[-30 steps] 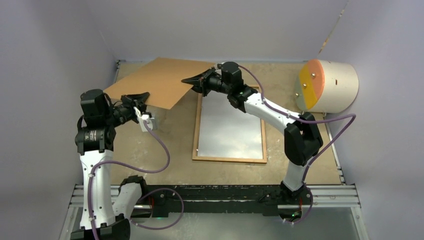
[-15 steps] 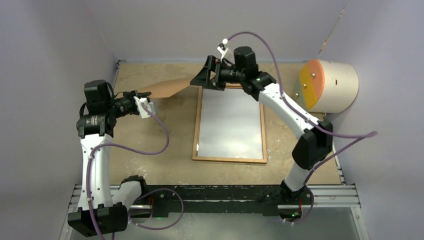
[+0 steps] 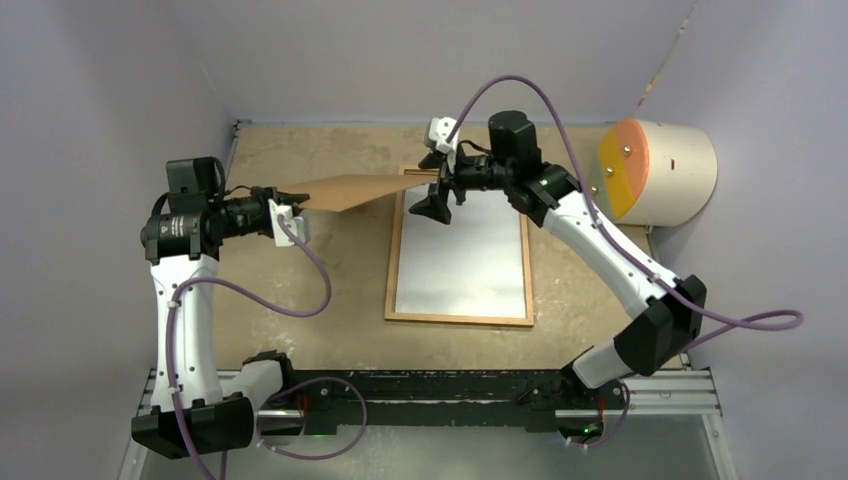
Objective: Put the photo into the frame
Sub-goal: Turn over the photo frame item on the photo frame.
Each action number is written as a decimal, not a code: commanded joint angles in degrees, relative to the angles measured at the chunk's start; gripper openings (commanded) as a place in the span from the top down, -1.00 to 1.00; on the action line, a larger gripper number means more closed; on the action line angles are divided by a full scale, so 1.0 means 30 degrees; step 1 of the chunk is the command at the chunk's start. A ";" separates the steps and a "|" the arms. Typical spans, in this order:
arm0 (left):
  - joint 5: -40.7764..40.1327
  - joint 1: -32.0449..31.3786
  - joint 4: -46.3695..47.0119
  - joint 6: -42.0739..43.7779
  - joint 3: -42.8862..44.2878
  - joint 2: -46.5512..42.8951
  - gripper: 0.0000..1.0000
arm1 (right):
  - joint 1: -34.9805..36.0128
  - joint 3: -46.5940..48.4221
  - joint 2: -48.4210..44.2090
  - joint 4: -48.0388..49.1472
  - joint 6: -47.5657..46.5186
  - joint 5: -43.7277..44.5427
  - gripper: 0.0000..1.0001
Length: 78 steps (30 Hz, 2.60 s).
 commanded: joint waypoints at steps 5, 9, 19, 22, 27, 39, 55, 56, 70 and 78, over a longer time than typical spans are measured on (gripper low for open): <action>0.1732 0.0022 -0.1174 0.2038 0.1149 0.0059 1.00 | 0.0830 0.0321 0.0440 -0.0259 -0.4114 -0.2058 -0.97; 0.1760 0.0000 -0.1379 0.2308 0.1303 0.0024 1.00 | 0.1447 -0.0065 0.0551 0.0426 -0.4332 -0.1157 -0.96; 0.1828 0.0000 -0.1654 0.1864 0.1723 0.0322 1.00 | 0.2829 -0.0061 0.2059 0.1582 -0.5904 0.2342 -0.62; 0.1837 -0.0002 -0.1507 0.1847 0.1741 0.0323 1.00 | 0.2910 -0.0495 0.2122 0.2725 -0.5869 0.3041 -0.48; 0.1785 0.0020 -0.1427 0.1856 0.1745 0.0411 1.00 | 0.2926 -0.0434 0.2577 0.3059 -0.5952 0.3855 -0.03; 0.1721 0.0000 -0.0941 0.1626 0.1833 0.0754 1.00 | 0.2926 -0.0597 0.3039 0.3969 -0.5964 0.3905 0.44; 0.1468 -0.0001 -0.0156 0.1121 0.1539 0.0716 0.97 | 0.2984 -0.0263 0.3741 0.3651 -0.5879 0.2926 0.94; 0.1425 0.0020 0.0711 0.0469 0.1327 0.0578 0.68 | 0.2984 -0.0278 0.3716 0.3687 -0.5876 0.2937 1.00; -0.5873 0.0027 1.9931 -2.0250 -0.1136 -0.0143 -0.78 | 0.2955 -0.0755 0.3193 0.8793 0.1932 0.3509 1.00; -1.0512 0.0042 1.9552 -2.3221 0.1180 0.0848 -0.84 | 0.1427 -0.0619 0.3529 1.1474 1.0446 0.2403 1.00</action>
